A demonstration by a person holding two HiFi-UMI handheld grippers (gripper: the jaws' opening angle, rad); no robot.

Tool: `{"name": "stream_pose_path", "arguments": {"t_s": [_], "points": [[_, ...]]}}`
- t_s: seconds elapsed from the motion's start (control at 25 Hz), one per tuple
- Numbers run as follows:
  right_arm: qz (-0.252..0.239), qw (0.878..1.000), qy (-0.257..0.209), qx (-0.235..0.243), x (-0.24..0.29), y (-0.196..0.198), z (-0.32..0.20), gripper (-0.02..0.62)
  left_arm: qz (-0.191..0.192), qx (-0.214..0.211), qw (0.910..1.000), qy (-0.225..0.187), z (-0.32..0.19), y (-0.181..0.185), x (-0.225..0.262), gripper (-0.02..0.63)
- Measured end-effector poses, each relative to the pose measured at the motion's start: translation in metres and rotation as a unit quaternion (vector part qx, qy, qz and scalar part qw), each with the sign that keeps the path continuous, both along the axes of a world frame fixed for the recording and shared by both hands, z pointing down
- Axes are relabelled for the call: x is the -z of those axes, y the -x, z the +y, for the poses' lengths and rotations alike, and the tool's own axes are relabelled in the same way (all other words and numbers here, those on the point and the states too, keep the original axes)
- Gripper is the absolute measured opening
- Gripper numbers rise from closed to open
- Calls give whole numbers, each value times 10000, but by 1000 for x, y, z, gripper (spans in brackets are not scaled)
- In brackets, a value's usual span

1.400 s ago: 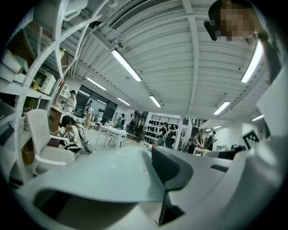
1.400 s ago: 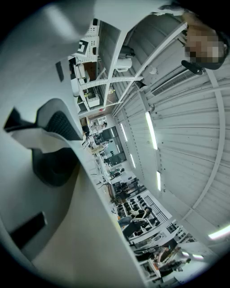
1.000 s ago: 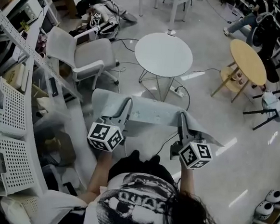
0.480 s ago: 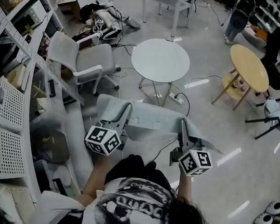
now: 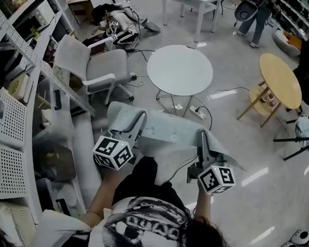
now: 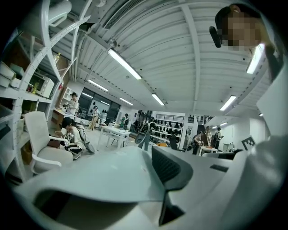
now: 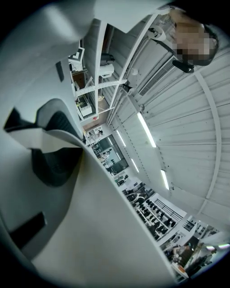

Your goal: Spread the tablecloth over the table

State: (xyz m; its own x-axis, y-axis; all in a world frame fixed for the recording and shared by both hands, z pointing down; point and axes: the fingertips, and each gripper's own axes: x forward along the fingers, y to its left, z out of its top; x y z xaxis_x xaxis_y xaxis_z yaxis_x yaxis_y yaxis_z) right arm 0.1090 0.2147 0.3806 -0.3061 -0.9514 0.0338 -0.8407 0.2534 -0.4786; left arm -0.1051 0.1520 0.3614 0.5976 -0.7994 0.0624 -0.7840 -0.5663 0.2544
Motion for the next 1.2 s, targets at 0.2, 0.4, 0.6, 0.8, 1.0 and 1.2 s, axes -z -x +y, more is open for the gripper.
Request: {"name": "stream_pose_path", "arguments": {"t_s": [0.2,0.4,0.6,0.8,1.0,1.2], "points": [[45,10000,51,-54,-6,4,-43,49,7,-52,10000,23,-43,3,-6,101],[119,9997,106,-160,-6,15,-103,49,134,-148,9998,74,-106,14,-10,101],[143,9993,171,-297,-5,30,-161,48,224,-294,9992,161,-169,28,-12,101],[212,9988,177,-416,-3,47,-213,48,266,-451,9986,91,-227,43,-11,101],[288,9984,145,-468,1,61,-255,51,216,-627,9978,-33,-275,54,-7,102],[425,9978,80,-499,10,65,-290,54,151,-816,9964,-144,-318,54,2,103]]}}
